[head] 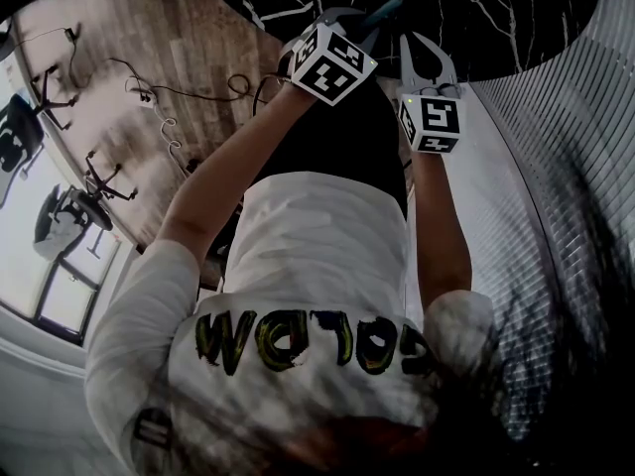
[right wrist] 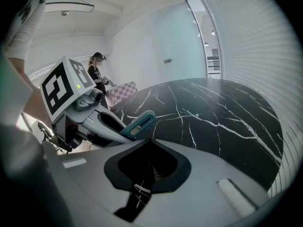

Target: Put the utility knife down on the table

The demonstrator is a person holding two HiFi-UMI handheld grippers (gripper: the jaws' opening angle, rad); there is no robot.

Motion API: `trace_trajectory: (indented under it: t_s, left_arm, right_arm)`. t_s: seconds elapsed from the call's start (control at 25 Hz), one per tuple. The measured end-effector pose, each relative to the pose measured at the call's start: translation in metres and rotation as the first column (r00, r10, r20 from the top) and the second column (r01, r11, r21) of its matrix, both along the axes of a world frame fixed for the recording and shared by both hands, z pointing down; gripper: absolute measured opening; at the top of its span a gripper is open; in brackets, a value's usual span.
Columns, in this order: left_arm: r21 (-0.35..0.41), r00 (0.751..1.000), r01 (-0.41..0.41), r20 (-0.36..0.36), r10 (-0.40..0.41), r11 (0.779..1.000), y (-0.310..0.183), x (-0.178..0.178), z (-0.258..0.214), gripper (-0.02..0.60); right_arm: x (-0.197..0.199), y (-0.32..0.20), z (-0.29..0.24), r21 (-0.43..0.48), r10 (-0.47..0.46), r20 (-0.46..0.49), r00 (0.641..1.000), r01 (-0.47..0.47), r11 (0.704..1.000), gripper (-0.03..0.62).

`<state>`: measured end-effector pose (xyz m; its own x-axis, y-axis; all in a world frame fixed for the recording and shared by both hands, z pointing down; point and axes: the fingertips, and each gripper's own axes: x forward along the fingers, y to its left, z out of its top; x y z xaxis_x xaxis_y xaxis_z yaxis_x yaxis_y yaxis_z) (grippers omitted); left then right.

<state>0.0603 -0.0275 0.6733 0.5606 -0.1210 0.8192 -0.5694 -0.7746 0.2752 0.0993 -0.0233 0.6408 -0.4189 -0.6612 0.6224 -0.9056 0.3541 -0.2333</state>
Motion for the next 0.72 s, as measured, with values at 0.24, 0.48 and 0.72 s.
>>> trace_trajectory:
  t_s: [0.24, 0.48, 0.72]
  left_arm:
    - [-0.019, 1.0, 0.0, -0.011, 0.0, 1.0, -0.0005, 0.001, 0.0016, 0.075]
    - [-0.017, 1.0, 0.0, -0.013, 0.0, 1.0, 0.0009, 0.0017, 0.0032, 0.075]
    - [-0.018, 1.0, -0.001, -0.014, 0.0, 1.0, -0.0004, -0.001, -0.0008, 0.075]
  right_arm:
    - [0.0023, 0.0015, 0.0044, -0.004, -0.007, -0.003, 1.0, 0.007, 1.0, 0.002]
    - [0.0053, 0.0051, 0.0077, -0.008, -0.011, -0.008, 1.0, 0.011, 1.0, 0.002]
    - [0.003, 0.0075, 0.0056, -0.011, -0.005, -0.011, 1.0, 0.005, 1.0, 0.002]
